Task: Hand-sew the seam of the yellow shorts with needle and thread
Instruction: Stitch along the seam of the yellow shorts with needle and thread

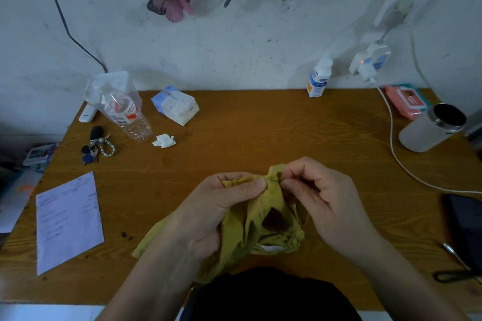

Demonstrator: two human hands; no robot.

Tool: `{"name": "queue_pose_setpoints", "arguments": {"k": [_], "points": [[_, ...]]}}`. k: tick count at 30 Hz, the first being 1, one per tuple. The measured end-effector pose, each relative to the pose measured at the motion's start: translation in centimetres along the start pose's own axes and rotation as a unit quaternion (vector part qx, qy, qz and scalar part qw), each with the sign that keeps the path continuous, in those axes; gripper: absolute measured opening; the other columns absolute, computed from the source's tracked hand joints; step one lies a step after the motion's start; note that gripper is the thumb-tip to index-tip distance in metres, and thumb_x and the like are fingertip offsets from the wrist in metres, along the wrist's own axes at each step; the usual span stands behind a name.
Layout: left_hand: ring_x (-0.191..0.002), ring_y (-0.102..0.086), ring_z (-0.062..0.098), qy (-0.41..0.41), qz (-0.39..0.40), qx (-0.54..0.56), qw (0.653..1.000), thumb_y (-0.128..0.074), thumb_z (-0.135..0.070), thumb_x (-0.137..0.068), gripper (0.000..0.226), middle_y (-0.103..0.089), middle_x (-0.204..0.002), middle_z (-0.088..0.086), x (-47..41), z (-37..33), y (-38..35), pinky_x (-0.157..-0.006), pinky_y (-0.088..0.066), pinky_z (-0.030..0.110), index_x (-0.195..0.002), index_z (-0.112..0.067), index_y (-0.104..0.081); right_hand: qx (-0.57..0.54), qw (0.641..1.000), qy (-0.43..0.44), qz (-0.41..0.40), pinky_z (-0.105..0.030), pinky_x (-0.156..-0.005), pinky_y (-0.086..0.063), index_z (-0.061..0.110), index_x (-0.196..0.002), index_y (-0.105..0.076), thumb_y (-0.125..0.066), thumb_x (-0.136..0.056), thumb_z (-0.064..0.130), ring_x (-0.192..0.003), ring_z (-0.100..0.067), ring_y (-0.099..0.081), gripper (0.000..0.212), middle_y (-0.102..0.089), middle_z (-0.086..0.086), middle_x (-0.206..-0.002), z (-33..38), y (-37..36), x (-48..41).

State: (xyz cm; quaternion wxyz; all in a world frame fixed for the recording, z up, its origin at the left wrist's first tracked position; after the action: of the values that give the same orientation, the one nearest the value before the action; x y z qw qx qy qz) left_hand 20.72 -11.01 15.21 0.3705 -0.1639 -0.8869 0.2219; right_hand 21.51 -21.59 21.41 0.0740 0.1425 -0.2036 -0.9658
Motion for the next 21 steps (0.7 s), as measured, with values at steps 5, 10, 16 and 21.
{"name": "queue_pose_setpoints", "arguments": {"k": [5, 10, 16, 21], "points": [[-0.058, -0.069, 0.025, -0.028, -0.038, -0.026, 0.999, -0.073, -0.006, -0.056, 0.021, -0.070, -0.068, 0.018, -0.2, -0.1, 0.3, -0.060, -0.059, 0.032, -0.075, 0.003, -0.072, 0.019, 1.000, 0.009, -0.017, -0.008, -0.057, -0.039, 0.029, -0.080, -0.057, -0.056, -0.088, 0.016, -0.064, -0.001, -0.055, 0.015, -0.056, 0.017, -0.066, 0.6, -0.2, -0.2], [-0.061, -0.070, 0.026, -0.038, -0.064, -0.033, 0.997, -0.072, -0.008, -0.059, 0.017, -0.071, -0.072, 0.018, -0.2, -0.4, 1.4, -0.059, -0.059, 0.031, -0.074, 0.000, -0.074, 0.045, 0.999, 0.004, -0.023, -0.011, -0.056, -0.043, 0.027, -0.093, -0.067, -0.062, -0.081, 0.035, -0.060, -0.005, -0.056, 0.015, -0.063, 0.017, -0.086, 0.7, 0.8, -0.6], [-0.061, -0.069, 0.025, -0.068, -0.064, -0.072, 0.993, -0.070, -0.008, -0.062, 0.012, -0.070, -0.068, 0.018, -0.1, -0.8, 0.7, -0.061, -0.059, 0.031, -0.071, 0.000, -0.073, 0.174, 0.977, 0.109, -0.053, -0.014, -0.063, -0.044, 0.012, -0.086, -0.070, -0.056, -0.087, 0.029, -0.073, -0.003, -0.051, 0.022, -0.057, 0.001, -0.093, 2.9, 0.1, -0.8], [-0.064, -0.069, 0.028, -0.060, -0.069, -0.082, 0.992, -0.071, -0.009, -0.061, 0.019, -0.070, -0.071, 0.020, -0.1, -0.9, 0.3, -0.063, -0.060, 0.033, -0.075, 0.003, -0.072, 0.105, 0.975, 0.155, -0.123, -0.019, -0.069, -0.047, 0.002, -0.079, -0.067, -0.056, -0.088, 0.011, -0.081, -0.006, -0.054, 0.016, -0.059, -0.005, -0.088, 3.3, 0.2, -0.1]]}}
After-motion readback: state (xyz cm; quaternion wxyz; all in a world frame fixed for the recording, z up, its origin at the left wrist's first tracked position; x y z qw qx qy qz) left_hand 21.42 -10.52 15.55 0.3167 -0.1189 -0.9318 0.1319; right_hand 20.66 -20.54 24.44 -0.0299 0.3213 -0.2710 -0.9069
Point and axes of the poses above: each hand's wrist, its own x-axis away from the middle knuckle, its own y-axis out of the back of the hand, z = x × y, the point moved 10 cm from there along -x, towards the middle knuckle
